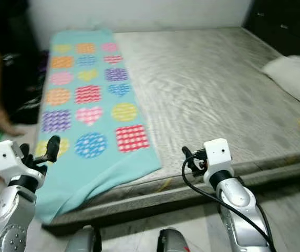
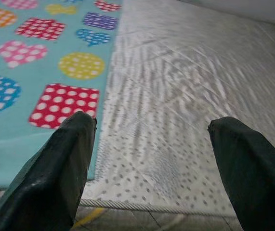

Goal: Clean up the room

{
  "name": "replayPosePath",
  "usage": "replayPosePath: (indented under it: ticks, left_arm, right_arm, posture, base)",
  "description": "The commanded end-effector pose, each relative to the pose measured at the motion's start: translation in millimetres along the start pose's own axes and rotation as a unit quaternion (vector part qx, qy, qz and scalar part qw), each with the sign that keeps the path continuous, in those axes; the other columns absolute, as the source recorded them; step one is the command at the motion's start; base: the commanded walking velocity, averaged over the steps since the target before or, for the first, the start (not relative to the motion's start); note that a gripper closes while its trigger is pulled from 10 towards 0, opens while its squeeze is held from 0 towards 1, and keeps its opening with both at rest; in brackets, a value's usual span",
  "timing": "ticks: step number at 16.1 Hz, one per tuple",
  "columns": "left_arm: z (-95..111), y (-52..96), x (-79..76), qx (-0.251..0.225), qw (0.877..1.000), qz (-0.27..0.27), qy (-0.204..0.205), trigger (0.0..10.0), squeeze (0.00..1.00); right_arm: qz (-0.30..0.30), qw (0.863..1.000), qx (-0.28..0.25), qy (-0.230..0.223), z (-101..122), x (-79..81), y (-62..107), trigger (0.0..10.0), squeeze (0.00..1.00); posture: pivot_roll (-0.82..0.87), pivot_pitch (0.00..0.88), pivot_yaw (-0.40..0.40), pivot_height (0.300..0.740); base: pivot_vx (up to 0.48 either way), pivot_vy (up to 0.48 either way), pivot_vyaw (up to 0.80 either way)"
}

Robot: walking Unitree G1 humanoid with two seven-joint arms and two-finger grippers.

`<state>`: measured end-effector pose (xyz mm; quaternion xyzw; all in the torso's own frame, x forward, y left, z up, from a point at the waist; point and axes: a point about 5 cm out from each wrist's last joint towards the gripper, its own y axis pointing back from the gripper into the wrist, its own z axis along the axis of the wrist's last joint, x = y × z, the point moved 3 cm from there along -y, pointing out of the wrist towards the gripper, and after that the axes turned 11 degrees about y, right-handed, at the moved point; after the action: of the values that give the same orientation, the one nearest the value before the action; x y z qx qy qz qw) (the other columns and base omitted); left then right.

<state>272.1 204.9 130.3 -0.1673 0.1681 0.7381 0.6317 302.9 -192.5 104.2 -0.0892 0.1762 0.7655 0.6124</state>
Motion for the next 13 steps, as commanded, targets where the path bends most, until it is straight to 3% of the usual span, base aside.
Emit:
replayPosePath:
  ticks: [1,3,13]
  left_arm:
    - [-0.1,2.0,5.4,0.003,1.0,0.012,-0.006,10.0,0.0]
    - [-0.4,1.8,5.4,0.004,1.0,0.012,-0.007,10.0,0.0]
    - [-0.4,5.9,4.2,0.009,1.0,0.012,-0.009,10.0,0.0]
  right_arm:
    - [0.008,1.0,-0.006,-0.002,2.7,4.3,-2.1,10.0,0.0]
    - [0.005,1.0,-0.007,-0.01,2.9,3.7,-2.4,10.0,0.0]
    - [0.006,0.999,-0.009,-0.033,3.0,7.1,3.1,10.0,0.0]
  posture:
    - [-0.05,0.104,-0.037,0.656]
    - [-0.05,0.102,-0.037,0.656]
    - [-0.05,0.13,-0.033,0.641]
  base:
    - [0.0,0.0,0.8]
    - [0.0,0.0,0.72]
    - [0.0,0.0,0.0]
